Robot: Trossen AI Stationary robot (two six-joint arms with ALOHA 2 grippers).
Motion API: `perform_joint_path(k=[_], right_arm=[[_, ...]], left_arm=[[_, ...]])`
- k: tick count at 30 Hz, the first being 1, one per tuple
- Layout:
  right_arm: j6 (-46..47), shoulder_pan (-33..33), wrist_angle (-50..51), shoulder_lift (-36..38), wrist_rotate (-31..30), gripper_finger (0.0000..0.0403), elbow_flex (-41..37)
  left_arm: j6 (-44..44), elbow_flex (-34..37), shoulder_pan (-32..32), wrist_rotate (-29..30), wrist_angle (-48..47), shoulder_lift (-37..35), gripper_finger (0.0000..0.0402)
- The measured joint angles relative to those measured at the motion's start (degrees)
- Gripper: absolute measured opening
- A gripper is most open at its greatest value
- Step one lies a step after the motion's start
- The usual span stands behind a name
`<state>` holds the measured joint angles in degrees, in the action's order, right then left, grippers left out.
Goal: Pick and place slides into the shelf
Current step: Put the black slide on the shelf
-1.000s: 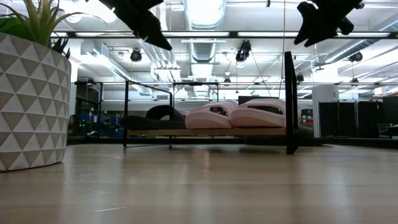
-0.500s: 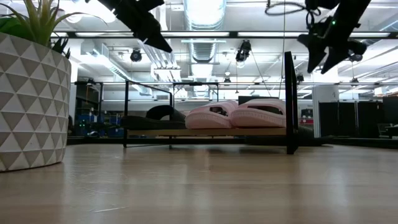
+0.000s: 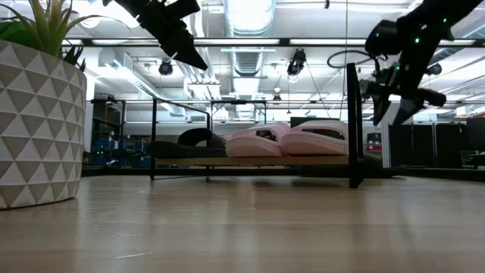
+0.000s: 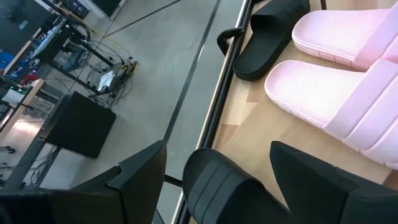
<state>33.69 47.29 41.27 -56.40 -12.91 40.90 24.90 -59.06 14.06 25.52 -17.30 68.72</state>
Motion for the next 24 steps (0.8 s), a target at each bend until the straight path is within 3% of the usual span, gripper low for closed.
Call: perform_joint_path(k=[5,12,24], right_arm=[[2.7,1.2,-5.5,-0.4,0.5,0.0215,-4.0],[7.3,3.3,-22.0,-0.4,7.5,0.0215,-12.6],[10.2,3.4,-26.2,-0.4,3.2,0.0215,-18.7]], left_arm=[[1.0,0.1,0.0,0.0,0.1,-0.1,0.0270],[1.0,0.4,0.0,0.0,0.0,-0.1,0.0270],[1.1,0.4,0.0,0.0,-0.5,-0.1,0.0270]])
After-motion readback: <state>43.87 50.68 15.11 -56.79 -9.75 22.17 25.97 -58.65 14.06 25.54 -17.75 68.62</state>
